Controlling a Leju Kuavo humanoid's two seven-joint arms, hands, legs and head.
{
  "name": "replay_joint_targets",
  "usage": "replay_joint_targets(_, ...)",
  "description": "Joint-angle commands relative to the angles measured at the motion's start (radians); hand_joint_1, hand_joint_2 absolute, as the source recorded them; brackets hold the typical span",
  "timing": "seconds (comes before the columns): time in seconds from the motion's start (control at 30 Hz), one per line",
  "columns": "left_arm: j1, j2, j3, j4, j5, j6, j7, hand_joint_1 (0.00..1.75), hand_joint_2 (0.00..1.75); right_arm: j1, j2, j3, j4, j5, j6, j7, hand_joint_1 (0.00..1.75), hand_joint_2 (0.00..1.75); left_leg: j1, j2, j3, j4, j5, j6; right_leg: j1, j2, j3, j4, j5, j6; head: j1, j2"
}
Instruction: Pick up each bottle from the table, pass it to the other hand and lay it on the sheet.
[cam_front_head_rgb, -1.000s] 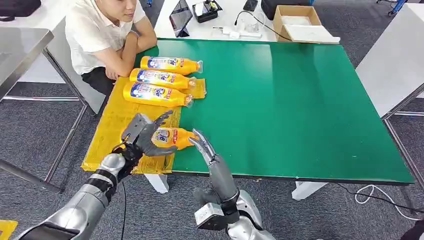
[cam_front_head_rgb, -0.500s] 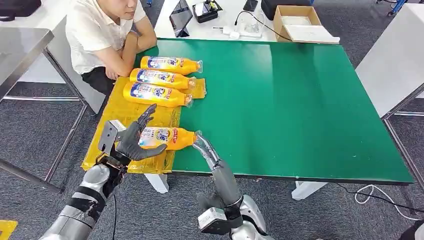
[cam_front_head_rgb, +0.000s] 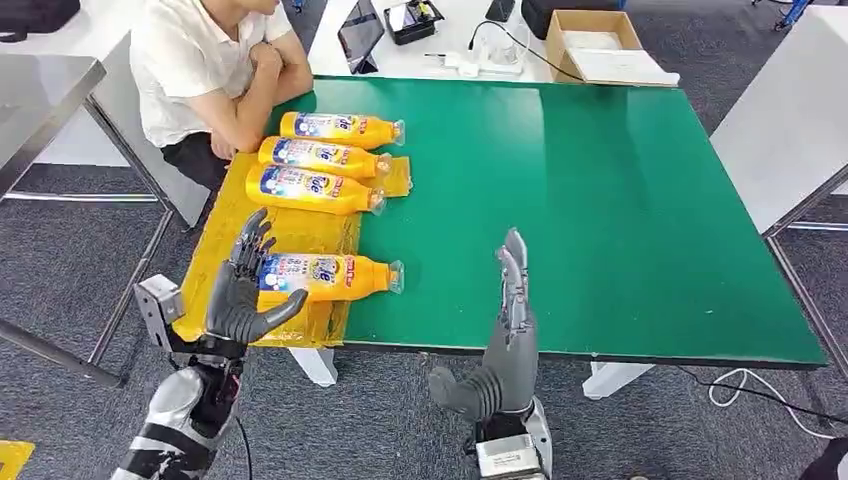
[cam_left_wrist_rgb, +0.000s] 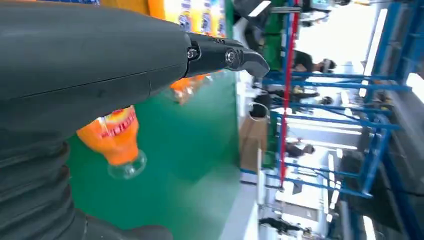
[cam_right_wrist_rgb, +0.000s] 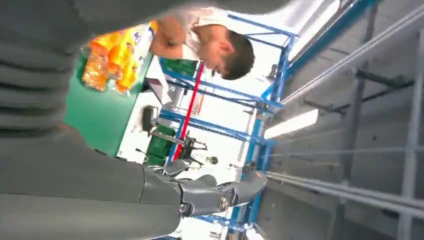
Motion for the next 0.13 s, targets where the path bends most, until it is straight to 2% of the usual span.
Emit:
replay_joint_targets(0.03,0.193,-0.053,-0.041,-0.181,0.022,-0.023,-0.065,0.0,1.75,0.074,-0.025,-0.087,-0.052,0.05,-0.043,0.001,0.0,1.75,0.002,0.001,0.007,0.0,-0.004,-0.002,0.002,0.001,0.007,-0.001,-0.003,-0.003,-0.001,0.0)
replay_joint_targets(0.13,0.207,-0.062,-0.043,-0.193,0.053,-0.029,-0.068,0.0,1.75,0.097,-0.017,-0.101,-0.044,0.053,-0.043,0.001,0.0,1.75,0.002,-0.001,0.005,0.0,-0.003,-0.002,0.002,-0.002,0.005,-0.001,-0.003,-0.002,0.0,0.0)
